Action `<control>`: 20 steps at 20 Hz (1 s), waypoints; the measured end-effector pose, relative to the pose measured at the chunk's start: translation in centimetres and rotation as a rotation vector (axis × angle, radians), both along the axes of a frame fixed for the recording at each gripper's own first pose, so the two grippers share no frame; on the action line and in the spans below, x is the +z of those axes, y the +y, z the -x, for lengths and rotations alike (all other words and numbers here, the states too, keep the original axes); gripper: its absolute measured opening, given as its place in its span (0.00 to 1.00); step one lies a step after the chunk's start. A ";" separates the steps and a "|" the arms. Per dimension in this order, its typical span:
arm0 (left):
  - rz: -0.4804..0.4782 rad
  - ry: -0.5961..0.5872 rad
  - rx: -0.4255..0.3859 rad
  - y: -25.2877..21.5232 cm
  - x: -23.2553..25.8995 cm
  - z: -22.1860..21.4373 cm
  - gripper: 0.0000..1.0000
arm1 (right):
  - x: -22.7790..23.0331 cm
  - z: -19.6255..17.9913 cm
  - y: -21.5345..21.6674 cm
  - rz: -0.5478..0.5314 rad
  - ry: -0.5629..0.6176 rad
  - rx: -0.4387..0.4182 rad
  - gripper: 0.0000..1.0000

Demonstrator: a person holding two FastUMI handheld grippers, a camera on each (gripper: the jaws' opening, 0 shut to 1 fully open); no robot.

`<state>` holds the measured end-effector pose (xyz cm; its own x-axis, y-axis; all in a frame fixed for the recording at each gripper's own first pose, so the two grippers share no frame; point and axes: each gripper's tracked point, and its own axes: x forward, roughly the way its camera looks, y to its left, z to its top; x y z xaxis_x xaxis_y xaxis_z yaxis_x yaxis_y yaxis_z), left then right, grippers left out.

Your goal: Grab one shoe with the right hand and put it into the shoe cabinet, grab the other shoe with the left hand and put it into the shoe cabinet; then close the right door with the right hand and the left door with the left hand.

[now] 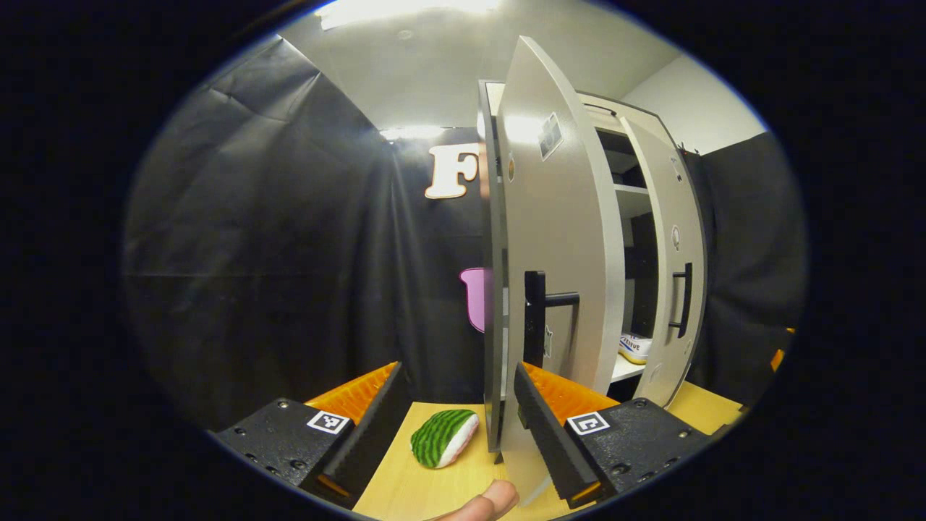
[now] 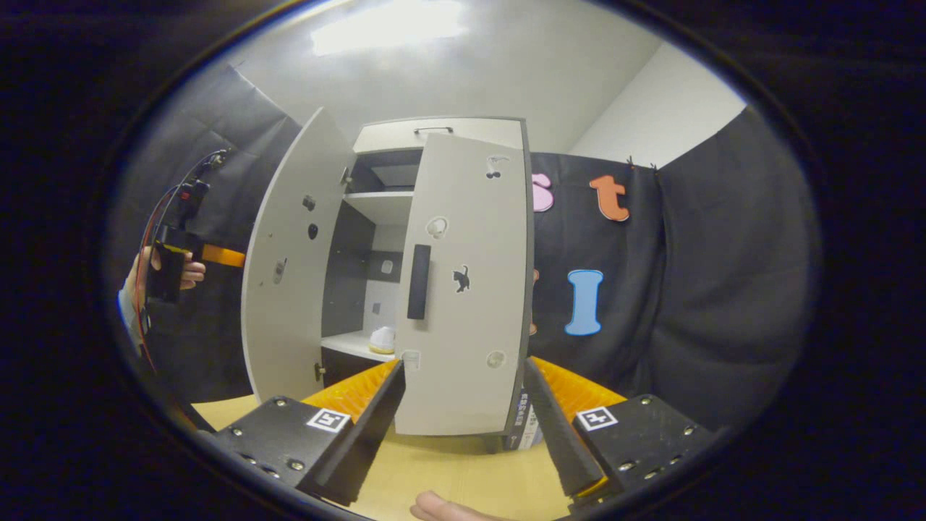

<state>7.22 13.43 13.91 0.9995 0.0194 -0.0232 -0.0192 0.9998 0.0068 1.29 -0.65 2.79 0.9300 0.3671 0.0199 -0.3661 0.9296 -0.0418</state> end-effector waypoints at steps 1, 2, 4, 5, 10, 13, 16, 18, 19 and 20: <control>0.009 0.005 -0.020 -0.7 -0.2 0.0 0.94 | -0.4 -0.2 -0.5 -0.007 0.016 -0.002 0.98; 0.012 0.009 -0.041 -1.7 -0.3 -0.1 0.94 | -0.8 -0.6 -1.2 -0.013 0.029 -0.010 0.98; 0.011 0.008 -0.057 -3.1 -0.4 -0.2 0.94 | -1.0 -0.9 -2.2 -0.015 0.037 -0.024 0.98; 0.000 -0.001 -0.051 -3.3 -0.2 -0.3 0.94 | -1.2 -1.1 -2.7 -0.014 0.037 -0.034 0.98; -0.008 -0.010 -0.057 -4.7 -0.1 -0.6 0.94 | -1.6 -1.0 -3.4 -0.022 0.054 -0.041 0.98; -0.017 -0.021 -0.059 -5.9 0.0 -1.1 0.94 | -1.4 -1.0 -3.3 -0.025 0.039 -0.046 0.98; -0.024 -0.026 -0.063 -6.9 -0.1 -2.1 0.91 | -1.6 -1.1 -2.4 -0.009 0.038 -0.045 0.98; -0.016 -0.021 -0.073 -6.7 -0.4 -2.6 0.94 | -1.7 -1.3 -1.8 0.004 0.035 -0.049 0.98; -0.002 -0.018 -0.096 -7.2 -0.6 -3.5 0.94 | -1.6 -1.3 -1.6 0.008 0.033 -0.053 0.98; 0.010 0.002 -0.131 -7.9 -1.1 -4.0 0.94 | -1.6 -1.3 -1.3 0.007 0.033 -0.057 0.98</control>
